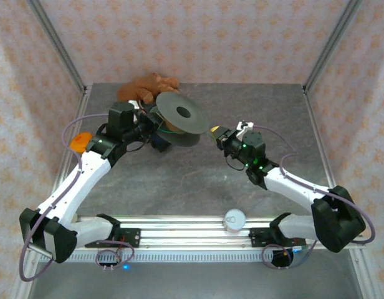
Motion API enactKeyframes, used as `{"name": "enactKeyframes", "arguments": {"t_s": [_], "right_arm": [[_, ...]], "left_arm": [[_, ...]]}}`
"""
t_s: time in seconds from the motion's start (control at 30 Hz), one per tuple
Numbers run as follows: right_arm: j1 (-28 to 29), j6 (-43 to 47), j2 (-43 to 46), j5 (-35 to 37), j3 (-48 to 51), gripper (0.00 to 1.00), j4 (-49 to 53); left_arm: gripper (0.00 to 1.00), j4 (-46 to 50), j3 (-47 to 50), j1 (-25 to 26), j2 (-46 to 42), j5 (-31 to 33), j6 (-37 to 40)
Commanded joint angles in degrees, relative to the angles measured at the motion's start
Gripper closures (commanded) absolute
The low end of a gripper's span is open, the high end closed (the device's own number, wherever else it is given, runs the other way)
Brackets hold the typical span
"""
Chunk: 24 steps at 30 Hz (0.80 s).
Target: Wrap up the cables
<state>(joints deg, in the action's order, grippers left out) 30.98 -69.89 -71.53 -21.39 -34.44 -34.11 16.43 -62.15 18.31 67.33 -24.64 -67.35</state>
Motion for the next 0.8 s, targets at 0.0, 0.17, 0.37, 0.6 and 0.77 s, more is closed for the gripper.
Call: {"name": "enactKeyframes", "arguments": {"t_s": [0.0,0.17,0.37,0.6,0.77], "right_arm": [[-2.6,-3.0,-1.7,-4.0,-2.3,1.00,-2.1],[-5.5,-5.1,-4.4,-7.9,-4.3,1.00,-4.3],[-10.1,-6.3,-7.1,-13.9,-6.6,1.00,-6.8],[-11.8,-7.9,-12.3,-21.2,-11.8,1.00,-9.2],[-12.3,-7.4,-15.2,-24.5,-15.5,1.00,-7.3]], "left_arm": [[1.00,-8.6,-1.3,-0.4,-1.9,-8.3,1.4],[1.00,-8.8,-0.5,-0.3,-1.9,-11.5,3.3],[1.00,-8.1,-0.7,-0.3,-1.5,-16.3,6.5],[1.00,-6.3,-2.4,-0.2,0.5,-22.3,11.9],[1.00,-4.0,-4.2,0.1,1.4,-24.8,16.3]]}}
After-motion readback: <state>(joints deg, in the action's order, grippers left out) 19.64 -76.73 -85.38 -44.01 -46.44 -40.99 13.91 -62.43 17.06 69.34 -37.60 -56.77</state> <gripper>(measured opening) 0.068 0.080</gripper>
